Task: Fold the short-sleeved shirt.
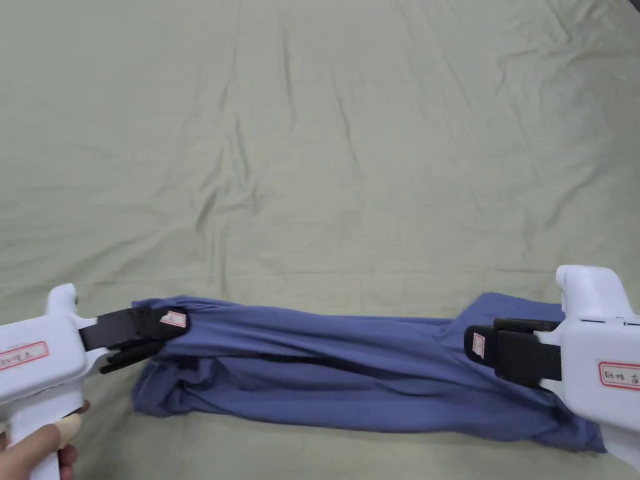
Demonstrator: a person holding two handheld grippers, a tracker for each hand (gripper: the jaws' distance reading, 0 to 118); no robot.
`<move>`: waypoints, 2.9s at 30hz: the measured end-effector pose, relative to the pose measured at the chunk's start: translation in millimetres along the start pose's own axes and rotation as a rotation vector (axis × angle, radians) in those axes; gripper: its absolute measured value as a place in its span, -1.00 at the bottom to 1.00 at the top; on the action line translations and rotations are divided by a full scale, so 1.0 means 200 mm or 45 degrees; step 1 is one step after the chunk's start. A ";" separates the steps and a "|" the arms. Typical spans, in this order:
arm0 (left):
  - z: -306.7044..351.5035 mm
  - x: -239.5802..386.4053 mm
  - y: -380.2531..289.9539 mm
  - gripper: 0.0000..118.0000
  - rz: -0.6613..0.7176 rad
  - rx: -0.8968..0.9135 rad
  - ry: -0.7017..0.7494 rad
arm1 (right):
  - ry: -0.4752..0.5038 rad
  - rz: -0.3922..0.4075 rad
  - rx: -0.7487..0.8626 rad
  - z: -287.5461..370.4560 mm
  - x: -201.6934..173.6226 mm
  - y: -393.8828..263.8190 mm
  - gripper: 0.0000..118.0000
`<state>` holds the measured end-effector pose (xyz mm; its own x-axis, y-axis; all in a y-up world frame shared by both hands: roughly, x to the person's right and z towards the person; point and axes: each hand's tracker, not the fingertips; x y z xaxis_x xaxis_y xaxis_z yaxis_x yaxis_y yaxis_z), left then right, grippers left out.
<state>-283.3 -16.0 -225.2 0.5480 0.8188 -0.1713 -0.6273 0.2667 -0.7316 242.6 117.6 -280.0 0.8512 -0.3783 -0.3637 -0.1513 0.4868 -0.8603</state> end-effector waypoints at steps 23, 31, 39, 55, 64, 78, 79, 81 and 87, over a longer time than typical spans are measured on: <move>0.08 0.72 -0.06 -0.88 -0.383 0.048 0.071 | -0.041 -0.001 0.044 0.02 0.01 0.06 -0.91; -0.71 1.11 -0.46 -0.88 -0.526 -0.315 -0.012 | -0.094 -0.044 0.143 0.22 0.12 0.03 -0.91; -1.17 0.87 -0.84 -0.88 -0.580 -0.527 0.205 | -0.170 -0.076 0.184 0.35 0.18 -0.03 -0.91; -0.33 0.72 -0.20 -1.00 -0.401 -0.032 0.197 | -0.096 -0.049 0.145 0.25 0.11 -0.02 -0.91; -0.76 0.55 -0.16 -1.00 -0.506 -0.161 0.331 | -0.092 -0.021 0.106 0.23 0.08 -0.03 -0.91; -0.97 1.03 -0.88 -1.00 -1.022 -0.241 0.288 | -0.095 -0.011 0.113 0.27 0.07 -0.03 -0.91; -0.93 1.07 -0.91 -1.00 -1.044 -0.231 0.273 | -0.098 -0.010 0.115 0.27 0.07 -0.03 -0.91; -0.98 1.11 -0.98 -1.00 -1.076 -0.280 0.211 | -0.101 -0.012 0.117 0.27 0.08 -0.03 -0.91; -1.21 0.95 -1.07 -1.00 -0.988 -0.518 0.202 | -0.101 -0.011 0.130 0.30 0.04 -0.03 -0.91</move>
<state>88.2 -40.6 -261.0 0.8259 0.3945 0.4028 0.1810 0.4909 -0.8522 280.9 158.8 -255.4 0.8898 -0.3215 -0.3240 -0.0955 0.5630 -0.8209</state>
